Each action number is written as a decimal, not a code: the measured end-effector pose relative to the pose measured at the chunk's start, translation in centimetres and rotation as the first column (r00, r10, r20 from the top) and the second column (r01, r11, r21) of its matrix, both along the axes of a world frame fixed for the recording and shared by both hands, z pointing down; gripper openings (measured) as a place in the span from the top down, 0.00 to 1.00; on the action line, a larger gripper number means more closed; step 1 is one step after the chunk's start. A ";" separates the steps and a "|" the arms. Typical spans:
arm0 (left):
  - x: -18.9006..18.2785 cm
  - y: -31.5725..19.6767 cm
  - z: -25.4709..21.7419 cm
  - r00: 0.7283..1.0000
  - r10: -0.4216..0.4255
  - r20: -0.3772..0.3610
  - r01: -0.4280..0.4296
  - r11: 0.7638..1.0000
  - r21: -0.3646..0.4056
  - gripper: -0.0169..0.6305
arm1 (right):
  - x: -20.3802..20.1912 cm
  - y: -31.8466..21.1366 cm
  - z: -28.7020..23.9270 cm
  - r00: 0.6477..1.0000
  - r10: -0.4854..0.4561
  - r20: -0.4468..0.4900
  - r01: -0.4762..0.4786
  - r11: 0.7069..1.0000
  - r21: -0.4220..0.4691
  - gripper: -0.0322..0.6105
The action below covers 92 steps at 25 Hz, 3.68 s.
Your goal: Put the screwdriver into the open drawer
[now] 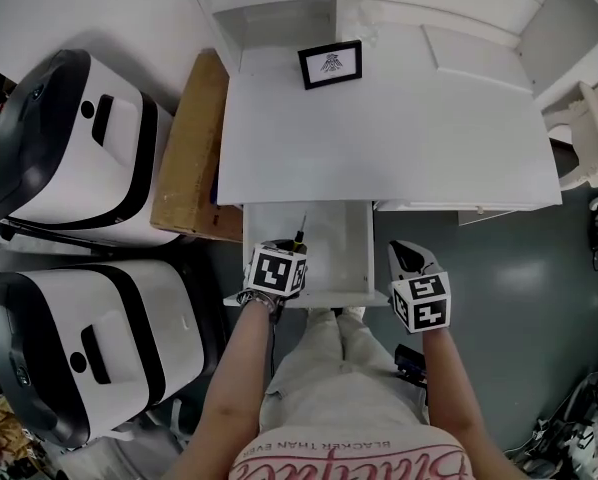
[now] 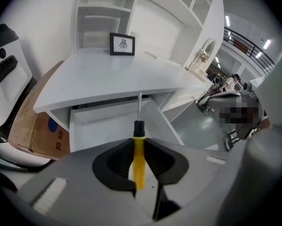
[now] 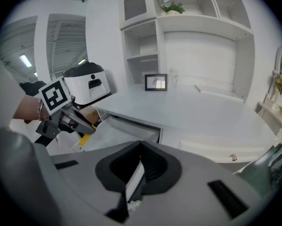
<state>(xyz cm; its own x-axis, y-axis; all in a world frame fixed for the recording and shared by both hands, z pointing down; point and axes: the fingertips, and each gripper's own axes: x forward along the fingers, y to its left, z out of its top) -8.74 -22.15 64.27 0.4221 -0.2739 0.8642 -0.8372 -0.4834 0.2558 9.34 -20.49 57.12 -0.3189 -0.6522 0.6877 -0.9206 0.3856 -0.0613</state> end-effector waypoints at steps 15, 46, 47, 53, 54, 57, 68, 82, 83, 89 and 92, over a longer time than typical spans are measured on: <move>0.4 -0.1 6.3 0.992 0.084 0.096 -0.069 0.986 -0.153 0.86 | 0.6 -0.2 2.8 0.999 0.045 -0.005 -0.045 0.997 -0.055 0.94; 1.7 0.2 17.3 0.985 0.111 0.136 -0.060 0.940 -0.337 0.86 | 1.9 -0.5 7.2 0.997 0.064 -0.051 -0.071 0.984 -0.165 0.94; 1.7 0.2 17.6 0.984 0.111 0.139 -0.057 0.938 -0.341 0.86 | 1.9 -0.5 7.3 0.997 0.064 -0.050 -0.072 0.983 -0.168 0.94; 1.5 0.1 18.6 0.976 0.125 0.177 -0.060 0.940 -0.335 0.86 | 1.9 -0.7 7.7 0.997 0.058 -0.050 -0.066 0.981 -0.181 0.94; 1.5 0.0 18.6 0.975 0.128 0.183 -0.061 0.942 -0.331 0.86 | 1.9 -0.7 7.8 0.997 0.056 -0.051 -0.065 0.981 -0.183 0.94; 1.5 0.0 18.7 0.971 0.130 0.199 -0.061 0.944 -0.324 0.86 | 2.1 -0.7 7.8 0.997 0.053 -0.055 -0.062 0.980 -0.188 0.94; 3.4 0.8 18.3 0.978 0.135 0.158 -0.075 0.939 -0.335 0.55 | 1.8 -1.0 7.8 0.998 0.038 -0.045 -0.046 0.980 -0.193 0.94; 1.7 -0.1 15.5 0.976 0.104 0.189 -0.049 0.960 -0.277 0.45 | 1.5 -1.6 5.9 0.999 0.023 -0.028 -0.027 0.988 -0.152 0.94; 1.6 -0.2 15.2 0.977 0.101 0.189 -0.047 0.961 -0.272 0.45 | 1.6 -1.7 5.7 0.999 0.022 -0.028 -0.026 0.989 -0.148 0.94; 0.9 -0.2 13.3 0.978 0.073 0.193 -0.023 0.969 -0.247 0.45 | 1.7 -2.1 4.2 1.000 0.022 -0.022 -0.024 0.992 -0.122 0.94; 0.0 -0.4 12.3 0.979 0.049 0.199 -0.002 0.973 -0.229 0.45 | 1.4 -2.3 3.6 1.000 0.013 -0.018 -0.014 0.994 -0.104 0.94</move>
